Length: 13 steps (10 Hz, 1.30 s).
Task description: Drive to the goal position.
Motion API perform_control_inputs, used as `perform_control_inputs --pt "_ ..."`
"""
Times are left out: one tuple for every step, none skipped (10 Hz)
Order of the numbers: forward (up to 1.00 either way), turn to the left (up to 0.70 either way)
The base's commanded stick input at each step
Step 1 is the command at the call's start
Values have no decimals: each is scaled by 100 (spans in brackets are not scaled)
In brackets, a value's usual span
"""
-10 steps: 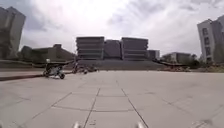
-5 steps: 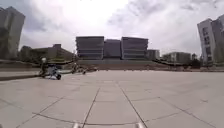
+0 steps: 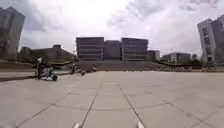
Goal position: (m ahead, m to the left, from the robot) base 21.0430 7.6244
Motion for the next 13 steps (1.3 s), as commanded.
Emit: perform_control_inputs --pt "70 0" --pt "70 0" --pt "69 0" --pt "69 0" --pt "69 0" --pt "70 0" --pt "70 0" --pt "70 0" --pt "70 0" --pt "70 0" --pt "70 0" --pt "70 0" --pt "70 0"
